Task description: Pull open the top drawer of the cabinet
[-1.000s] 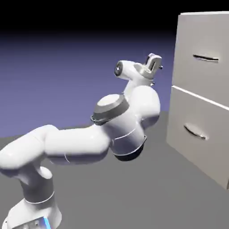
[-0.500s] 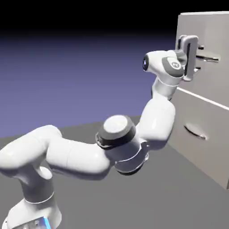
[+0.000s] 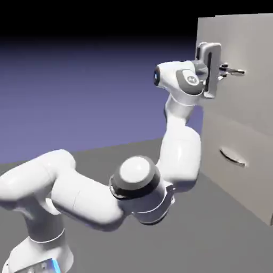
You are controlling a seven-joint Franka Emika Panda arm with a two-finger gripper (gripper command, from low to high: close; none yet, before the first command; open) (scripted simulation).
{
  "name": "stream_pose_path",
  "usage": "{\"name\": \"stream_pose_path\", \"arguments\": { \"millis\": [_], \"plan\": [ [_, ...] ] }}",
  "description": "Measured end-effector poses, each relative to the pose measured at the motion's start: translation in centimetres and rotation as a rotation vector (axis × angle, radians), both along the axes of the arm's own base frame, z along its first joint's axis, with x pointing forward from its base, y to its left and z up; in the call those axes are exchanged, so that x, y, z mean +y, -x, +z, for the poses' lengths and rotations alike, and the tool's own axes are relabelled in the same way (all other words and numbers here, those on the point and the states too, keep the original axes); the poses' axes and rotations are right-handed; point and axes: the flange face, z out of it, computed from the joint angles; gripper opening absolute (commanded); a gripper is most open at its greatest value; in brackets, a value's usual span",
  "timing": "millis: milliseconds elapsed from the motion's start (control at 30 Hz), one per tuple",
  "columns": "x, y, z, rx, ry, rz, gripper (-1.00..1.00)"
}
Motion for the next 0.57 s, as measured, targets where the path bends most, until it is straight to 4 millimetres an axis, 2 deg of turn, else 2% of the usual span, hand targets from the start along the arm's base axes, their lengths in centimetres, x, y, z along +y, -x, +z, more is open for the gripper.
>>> {"name": "stream_pose_path", "arguments": {
  "millis": [233, 433, 467, 533, 567],
  "plan": [
    [0.0, 7.5, 0.0, 0.0, 0.0, 0.0, -1.0],
    [0.0, 14.9, 0.0, 0.0, 0.0, 0.0, -1.0],
    [0.0, 15.5, 0.0, 0.0, 0.0, 0.0, 1.0],
    [0.0, 15.5, 0.0, 0.003, 0.0, 0.001, 1.0],
    [-0.1, 17.0, 0.1, 0.002, -0.002, 0.002, 1.0]
  ]
}}
